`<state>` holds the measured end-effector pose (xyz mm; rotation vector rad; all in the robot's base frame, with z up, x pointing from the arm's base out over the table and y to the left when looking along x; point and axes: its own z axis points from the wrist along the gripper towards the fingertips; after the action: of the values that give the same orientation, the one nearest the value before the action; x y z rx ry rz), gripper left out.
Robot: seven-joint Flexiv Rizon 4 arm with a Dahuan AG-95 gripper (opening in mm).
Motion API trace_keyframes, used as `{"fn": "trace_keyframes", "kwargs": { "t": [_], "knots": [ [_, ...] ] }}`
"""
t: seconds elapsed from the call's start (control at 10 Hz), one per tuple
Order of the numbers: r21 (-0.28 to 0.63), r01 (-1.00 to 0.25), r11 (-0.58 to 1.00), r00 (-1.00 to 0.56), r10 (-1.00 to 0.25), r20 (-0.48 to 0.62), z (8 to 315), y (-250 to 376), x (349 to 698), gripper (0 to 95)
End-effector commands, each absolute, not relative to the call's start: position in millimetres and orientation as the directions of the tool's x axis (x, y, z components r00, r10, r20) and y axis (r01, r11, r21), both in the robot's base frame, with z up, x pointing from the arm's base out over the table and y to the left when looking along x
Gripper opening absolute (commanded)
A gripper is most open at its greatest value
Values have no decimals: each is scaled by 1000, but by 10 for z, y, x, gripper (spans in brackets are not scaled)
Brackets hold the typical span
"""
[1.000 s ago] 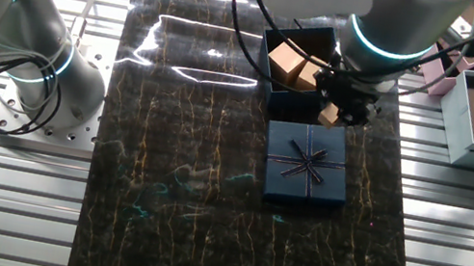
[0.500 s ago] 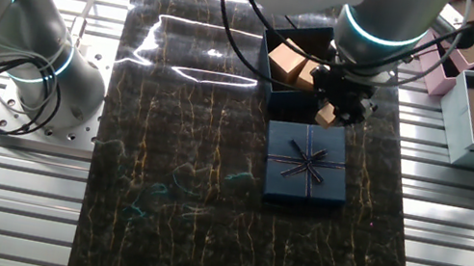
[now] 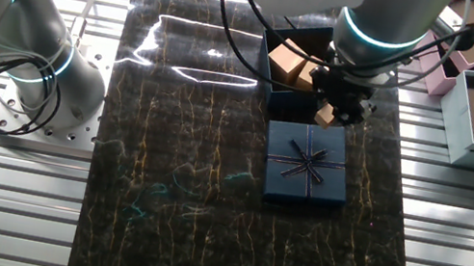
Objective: Take everything out of the gift box
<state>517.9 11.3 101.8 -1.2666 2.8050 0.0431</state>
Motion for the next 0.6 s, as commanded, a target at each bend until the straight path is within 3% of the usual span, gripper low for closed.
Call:
{"fn": "trace_keyframes", "kwargs": {
  "t": [0.1, 0.6],
  "knots": [
    [5, -749, 663, -661, -746, -74, 1020, 113, 5186, 0],
    [26, -735, 677, -677, -732, -72, 1020, 113, 5186, 0]
  ]
}}
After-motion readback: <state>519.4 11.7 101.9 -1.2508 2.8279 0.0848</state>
